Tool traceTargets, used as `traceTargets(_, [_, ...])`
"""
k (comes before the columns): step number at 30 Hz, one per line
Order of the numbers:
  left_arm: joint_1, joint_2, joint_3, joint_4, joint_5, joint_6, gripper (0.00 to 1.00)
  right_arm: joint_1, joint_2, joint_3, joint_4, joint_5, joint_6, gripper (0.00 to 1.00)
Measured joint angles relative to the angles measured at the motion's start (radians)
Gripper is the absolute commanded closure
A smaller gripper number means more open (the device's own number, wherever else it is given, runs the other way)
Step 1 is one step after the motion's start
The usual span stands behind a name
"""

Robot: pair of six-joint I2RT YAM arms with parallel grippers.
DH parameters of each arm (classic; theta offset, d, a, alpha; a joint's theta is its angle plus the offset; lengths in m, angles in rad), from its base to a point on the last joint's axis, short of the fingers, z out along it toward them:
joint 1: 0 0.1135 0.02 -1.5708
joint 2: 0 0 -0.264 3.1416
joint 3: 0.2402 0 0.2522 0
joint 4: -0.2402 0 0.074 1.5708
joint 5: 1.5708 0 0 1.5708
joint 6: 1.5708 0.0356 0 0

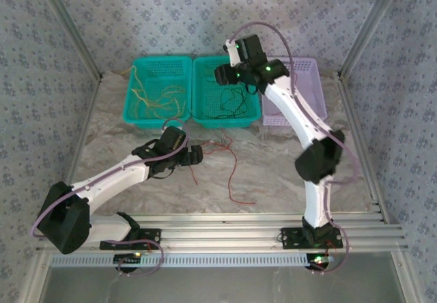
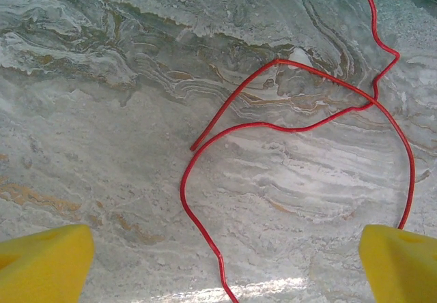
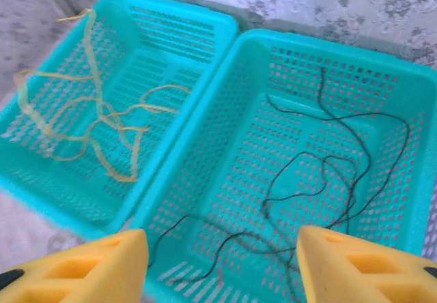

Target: Untangle the cables

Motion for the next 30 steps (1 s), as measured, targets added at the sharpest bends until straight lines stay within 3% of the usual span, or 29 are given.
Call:
traceTargets(5, [0.0,0.01,-0.008,0.001,0.017,-0.003,0.01,0.093,-0.257,-0.411,0.143,-0.001,0.033,0.38])
traceTargets(14, [0.0,0.068,-0.01,0.001,0.022,-0.003,0.02,0.165,-0.361,-0.853,0.185,0.076,0.123,0.39])
traceTargets(20, [0.0,0.087,-0.009,0.001,0.022,-0.003,0.02,0.199,-0.374,-1.02,0.217,0.109,0.211,0.4])
traceTargets(30, [0.0,0.108,-0.007,-0.002,0.021,-0.002,0.02,0.211,-0.249,-1.038,0.299,0.124,0.29,0.45])
